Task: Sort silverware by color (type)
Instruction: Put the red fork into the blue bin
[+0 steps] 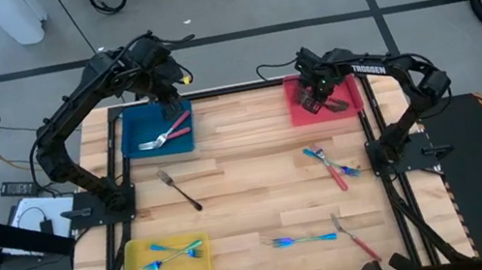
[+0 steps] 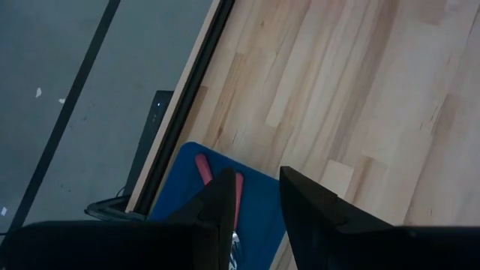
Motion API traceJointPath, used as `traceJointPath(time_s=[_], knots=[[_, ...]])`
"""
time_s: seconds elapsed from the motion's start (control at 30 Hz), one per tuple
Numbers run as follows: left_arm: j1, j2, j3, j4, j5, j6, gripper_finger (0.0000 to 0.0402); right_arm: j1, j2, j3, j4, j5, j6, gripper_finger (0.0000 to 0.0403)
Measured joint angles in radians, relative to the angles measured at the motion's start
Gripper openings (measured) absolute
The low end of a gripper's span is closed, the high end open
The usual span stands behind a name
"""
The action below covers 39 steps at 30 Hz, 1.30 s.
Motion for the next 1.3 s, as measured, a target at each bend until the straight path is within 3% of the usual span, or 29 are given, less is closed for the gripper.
traceJointPath(time_s=[0.3,0.5,0.6,0.8,1.1,1.3], knots=[[0.000,0.000,0.000,0.000,0.000,0.000,0.0105,0.062,0.000,0.126,-0.257,-0.036,0.137,0.0091],[0.000,0.000,0.000,0.000,0.000,-0.001,0.0105,0.150,-0.011,0.179,-0.372,-0.193,0.220,0.0092],[0.000,0.000,0.000,0.000,0.000,-0.001,0.0105,0.216,-0.041,0.154,-0.403,-0.243,0.280,0.0092],[0.000,0.000,0.000,0.000,0.000,-0.001,0.0105,0.386,-0.120,0.049,-0.393,-0.228,0.434,0.0090],[0.000,0.000,0.000,0.000,0.000,-0.001,0.0105,0.566,-0.195,-0.133,-0.189,-0.182,0.692,0.0090],[0.000,0.000,0.000,0.000,0.000,0.002,0.0105,0.642,-0.196,-0.226,-0.142,-0.182,0.798,0.0090]])
